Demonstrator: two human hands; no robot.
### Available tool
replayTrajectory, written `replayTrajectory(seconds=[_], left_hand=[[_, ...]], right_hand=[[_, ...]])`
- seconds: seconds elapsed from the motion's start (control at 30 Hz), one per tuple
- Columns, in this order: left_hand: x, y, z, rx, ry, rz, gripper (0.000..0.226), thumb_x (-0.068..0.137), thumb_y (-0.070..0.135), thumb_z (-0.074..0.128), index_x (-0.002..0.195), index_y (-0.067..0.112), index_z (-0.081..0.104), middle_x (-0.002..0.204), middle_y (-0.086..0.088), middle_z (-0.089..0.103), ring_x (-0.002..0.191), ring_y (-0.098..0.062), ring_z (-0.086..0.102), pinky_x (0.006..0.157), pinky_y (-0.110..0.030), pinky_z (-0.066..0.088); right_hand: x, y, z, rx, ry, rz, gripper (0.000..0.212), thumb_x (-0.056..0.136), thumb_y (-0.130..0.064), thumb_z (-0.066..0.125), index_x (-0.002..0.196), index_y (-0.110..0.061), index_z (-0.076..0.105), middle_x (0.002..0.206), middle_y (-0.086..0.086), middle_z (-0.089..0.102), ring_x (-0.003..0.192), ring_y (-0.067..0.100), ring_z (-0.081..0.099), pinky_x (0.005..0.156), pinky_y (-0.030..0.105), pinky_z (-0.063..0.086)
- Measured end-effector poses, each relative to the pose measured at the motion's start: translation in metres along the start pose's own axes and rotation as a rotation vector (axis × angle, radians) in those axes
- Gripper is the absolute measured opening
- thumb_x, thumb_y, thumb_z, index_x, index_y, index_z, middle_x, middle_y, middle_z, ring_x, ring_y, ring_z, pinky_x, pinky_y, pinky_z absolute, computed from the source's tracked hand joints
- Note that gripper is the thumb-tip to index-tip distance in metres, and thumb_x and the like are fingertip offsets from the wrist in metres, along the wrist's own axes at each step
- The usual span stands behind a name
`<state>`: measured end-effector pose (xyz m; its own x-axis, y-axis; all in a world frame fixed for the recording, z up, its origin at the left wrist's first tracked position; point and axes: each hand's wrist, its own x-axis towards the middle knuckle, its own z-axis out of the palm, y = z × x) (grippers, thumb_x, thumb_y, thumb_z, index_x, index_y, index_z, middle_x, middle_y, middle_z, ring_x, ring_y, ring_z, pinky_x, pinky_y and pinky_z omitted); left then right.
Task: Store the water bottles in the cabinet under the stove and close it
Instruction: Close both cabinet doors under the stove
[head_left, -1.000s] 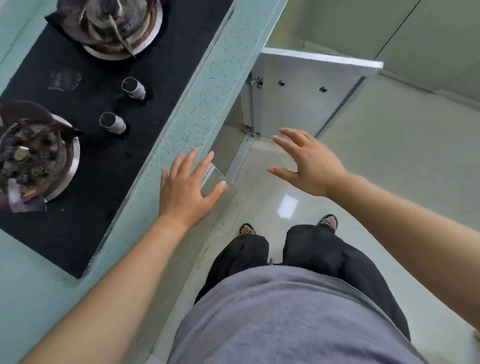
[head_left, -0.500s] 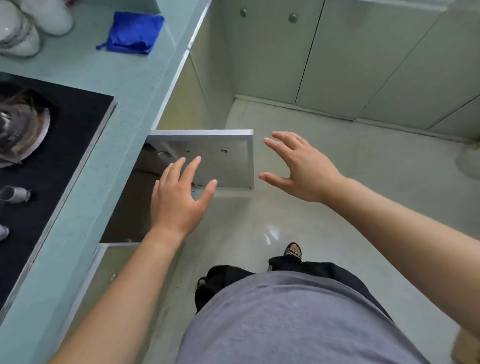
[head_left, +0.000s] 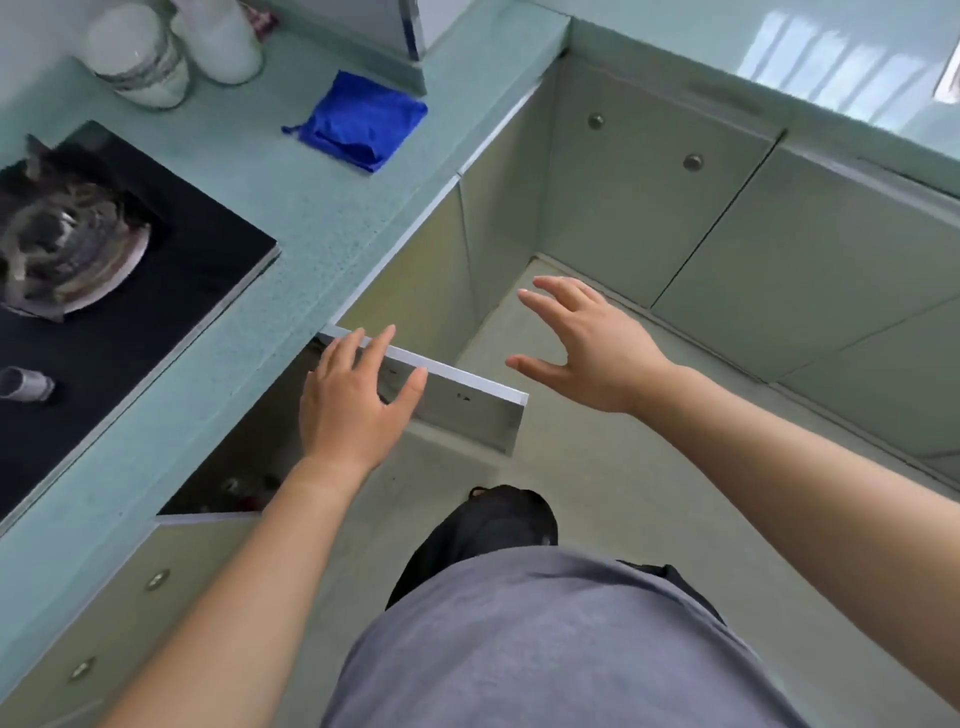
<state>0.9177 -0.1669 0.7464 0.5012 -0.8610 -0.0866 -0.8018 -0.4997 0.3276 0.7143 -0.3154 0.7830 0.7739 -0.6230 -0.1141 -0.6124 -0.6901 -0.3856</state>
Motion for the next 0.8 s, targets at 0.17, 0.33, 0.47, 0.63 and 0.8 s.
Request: replayTrajectory(seconds=[0.17,0.33,0.47,0.63,0.8], left_hand=[[0.031,-0.016,-0.012,-0.013,0.045,-0.17,0.078,0.078,0.071,0.021,0.141,0.028,0.034,0.147,-0.007,0.036,0.136,-0.024,0.028,0.106,-0.043,0.031],[0.04,-0.025,-0.012,-0.045,0.12,-0.388,0.075,0.078,0.07,0.023,0.139,0.03,0.038,0.145,-0.005,0.04,0.134,-0.023,0.033,0.103,-0.039,0.034],[0.053,-0.026,0.009,-0.093,0.147,-0.579,0.071,0.08,0.068,0.027,0.139,0.03,0.039,0.144,-0.001,0.041,0.132,-0.023,0.036,0.102,-0.038,0.036],[0.083,-0.006,0.038,-0.171,0.166,-0.866,0.075,0.077,0.068,0.024,0.139,0.028,0.039,0.143,-0.004,0.042,0.131,-0.026,0.037,0.096,-0.042,0.041],[0.112,0.014,0.076,-0.28,0.229,-1.18,0.058,0.087,0.053,0.044,0.139,0.028,0.036,0.144,-0.002,0.04,0.128,-0.026,0.041,0.091,-0.042,0.044]], right_hand=[[0.081,-0.011,-0.014,-0.058,-0.108,-0.196,0.075,0.084,-0.062,0.045,0.144,-0.021,0.028,0.152,0.004,0.027,0.141,0.022,0.021,0.112,0.036,0.026],[0.156,-0.027,-0.007,-0.088,-0.247,-0.386,0.074,0.084,-0.061,0.044,0.145,-0.023,0.026,0.153,0.003,0.025,0.142,0.021,0.019,0.112,0.037,0.025],[0.215,-0.036,0.014,-0.144,-0.402,-0.589,0.073,0.085,-0.06,0.045,0.144,-0.023,0.026,0.153,0.001,0.024,0.142,0.019,0.019,0.112,0.037,0.026],[0.288,-0.039,0.038,-0.3,-0.604,-0.833,0.072,0.088,-0.056,0.041,0.147,-0.023,0.017,0.157,-0.001,0.012,0.144,0.017,0.007,0.116,0.037,0.013],[0.346,-0.046,0.067,-0.353,-0.662,-1.068,0.072,0.09,-0.054,0.04,0.148,-0.024,0.008,0.158,-0.006,-0.001,0.145,0.016,-0.004,0.116,0.034,0.001]])
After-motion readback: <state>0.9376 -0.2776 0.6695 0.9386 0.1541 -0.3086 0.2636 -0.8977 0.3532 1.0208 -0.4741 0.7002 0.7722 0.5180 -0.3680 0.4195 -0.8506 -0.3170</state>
